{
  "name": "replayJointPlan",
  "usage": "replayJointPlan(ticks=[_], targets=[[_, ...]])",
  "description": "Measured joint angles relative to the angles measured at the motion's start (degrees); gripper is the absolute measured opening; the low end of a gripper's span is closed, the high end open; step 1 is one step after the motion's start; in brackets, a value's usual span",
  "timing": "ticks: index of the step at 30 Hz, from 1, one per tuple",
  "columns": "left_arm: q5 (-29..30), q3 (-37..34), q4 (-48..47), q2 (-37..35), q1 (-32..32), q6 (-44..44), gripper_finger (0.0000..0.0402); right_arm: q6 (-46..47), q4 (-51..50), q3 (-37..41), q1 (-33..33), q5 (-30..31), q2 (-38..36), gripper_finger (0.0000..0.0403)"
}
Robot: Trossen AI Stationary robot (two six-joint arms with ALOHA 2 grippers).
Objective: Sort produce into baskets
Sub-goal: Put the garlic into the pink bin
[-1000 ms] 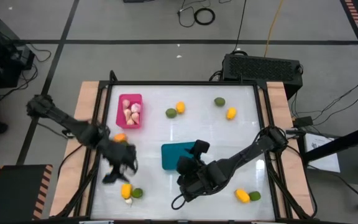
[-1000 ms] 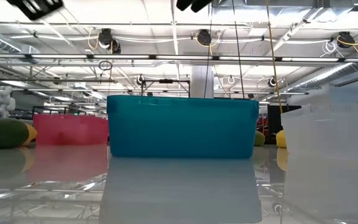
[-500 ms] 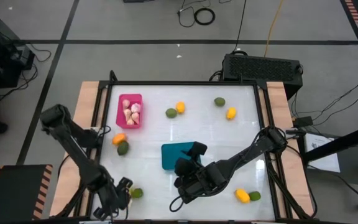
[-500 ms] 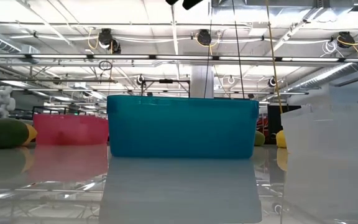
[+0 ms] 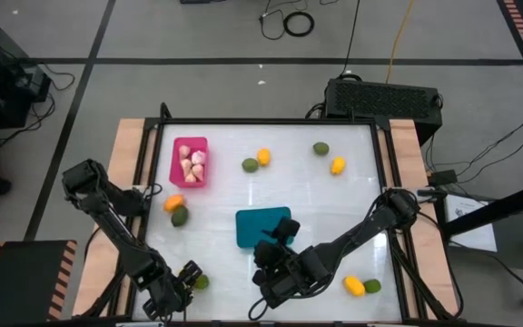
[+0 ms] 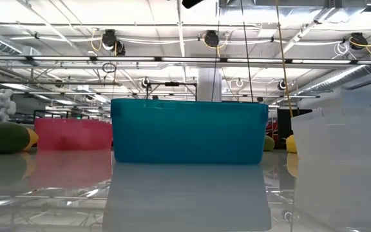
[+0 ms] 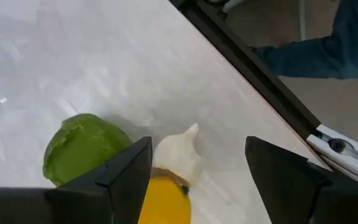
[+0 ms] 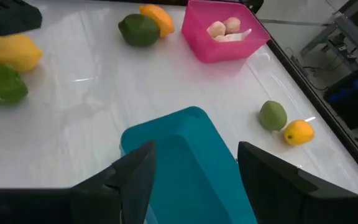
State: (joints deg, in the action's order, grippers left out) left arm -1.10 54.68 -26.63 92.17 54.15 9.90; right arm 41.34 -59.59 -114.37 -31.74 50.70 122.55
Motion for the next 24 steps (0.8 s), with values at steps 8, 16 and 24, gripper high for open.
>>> replayJointPlan(ticks=[8,16,24], targets=[[0.0,0.0,0.1,2.7,0.0,-0.2,0.0264,0.0,0.5,0.0,0.0,0.0,0.1,0.0219],[0.1,0.0,-1.7,3.7,-0.5,-1.3,0.0264,-0.2,0.7,0.0,0.0,0.0,0.1,0.0219],[0.1,0.0,-2.4,3.8,-0.5,-1.4,0.0264,-0.2,0.7,0.0,0.1,0.0,0.1,0.0219]])
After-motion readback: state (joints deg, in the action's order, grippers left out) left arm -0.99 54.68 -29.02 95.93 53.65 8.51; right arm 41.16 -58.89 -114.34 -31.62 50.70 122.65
